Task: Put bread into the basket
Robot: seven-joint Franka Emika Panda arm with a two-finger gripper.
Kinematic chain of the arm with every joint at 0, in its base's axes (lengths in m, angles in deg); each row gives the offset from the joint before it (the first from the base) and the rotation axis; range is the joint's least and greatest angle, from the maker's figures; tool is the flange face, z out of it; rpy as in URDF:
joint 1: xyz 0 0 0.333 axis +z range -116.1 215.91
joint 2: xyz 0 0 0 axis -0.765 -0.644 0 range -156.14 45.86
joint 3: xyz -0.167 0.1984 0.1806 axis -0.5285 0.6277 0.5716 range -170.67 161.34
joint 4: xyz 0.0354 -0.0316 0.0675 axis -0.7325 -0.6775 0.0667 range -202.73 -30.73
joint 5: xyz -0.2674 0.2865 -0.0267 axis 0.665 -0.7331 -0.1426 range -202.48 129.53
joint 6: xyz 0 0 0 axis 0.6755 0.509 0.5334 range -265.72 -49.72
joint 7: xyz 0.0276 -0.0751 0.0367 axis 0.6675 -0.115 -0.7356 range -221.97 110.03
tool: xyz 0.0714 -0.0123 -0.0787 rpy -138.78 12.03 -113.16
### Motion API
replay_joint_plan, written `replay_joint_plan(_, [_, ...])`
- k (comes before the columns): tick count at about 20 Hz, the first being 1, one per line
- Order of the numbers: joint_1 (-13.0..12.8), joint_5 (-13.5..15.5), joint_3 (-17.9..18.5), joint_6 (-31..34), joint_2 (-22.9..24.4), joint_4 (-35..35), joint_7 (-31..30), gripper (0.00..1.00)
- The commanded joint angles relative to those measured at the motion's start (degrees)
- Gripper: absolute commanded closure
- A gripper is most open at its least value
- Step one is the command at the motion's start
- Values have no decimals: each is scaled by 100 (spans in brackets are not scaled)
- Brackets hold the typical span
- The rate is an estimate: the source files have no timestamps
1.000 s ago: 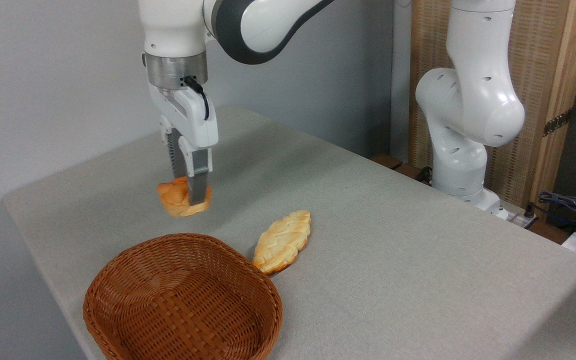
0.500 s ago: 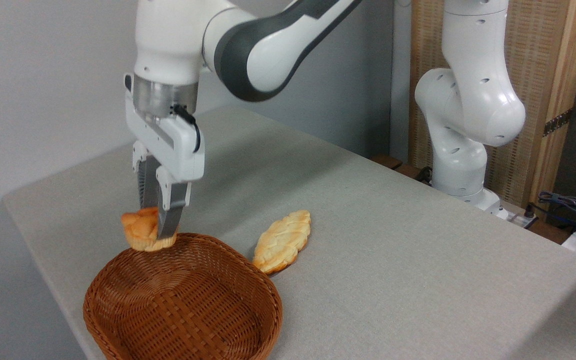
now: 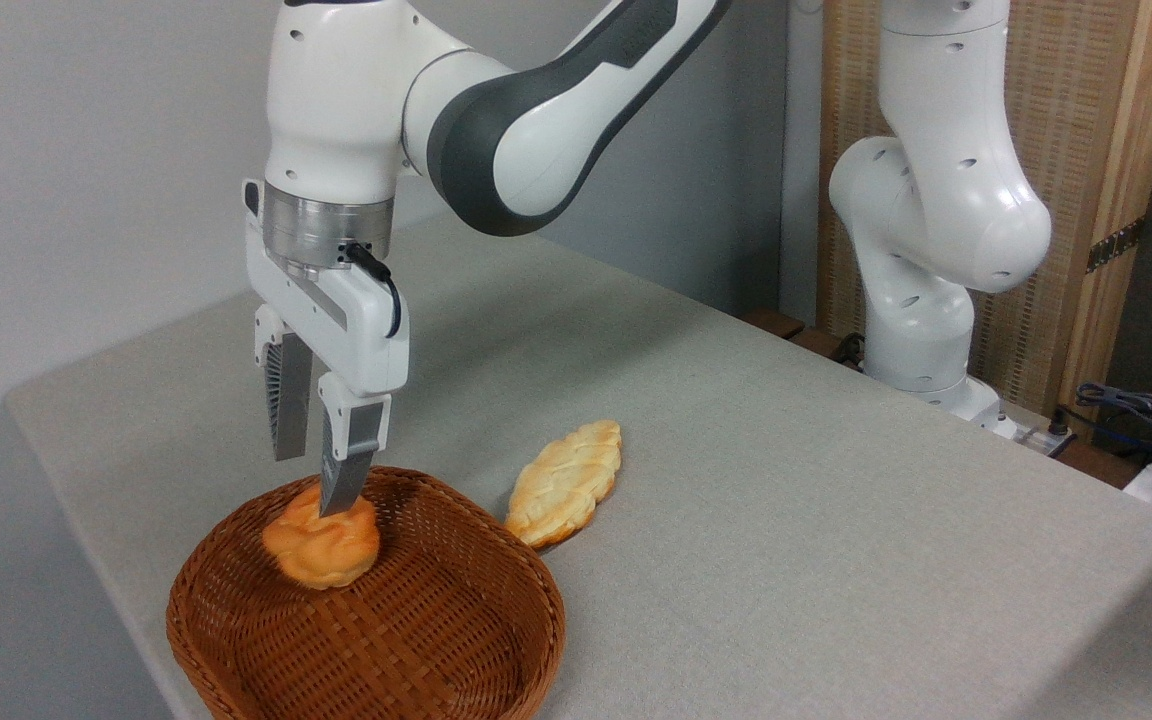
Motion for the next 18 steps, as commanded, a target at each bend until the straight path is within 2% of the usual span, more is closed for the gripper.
replay_joint_plan(1, [-37,28,48,-33,10,36,-29,0])
replay_joint_plan(6, [-37,28,48,115,158,27,-90,0])
replay_joint_plan(11, [-37,-7,48,1229,466,45,-336,0])
replay_joint_plan(13, [-37,-173,48,1732,537,53,-336,0])
replay_joint_plan(14, [-37,-383,48,1864,537,97,-345,0])
replay_joint_plan(18, [-28,-420,136,1909,546,150,-556,0])
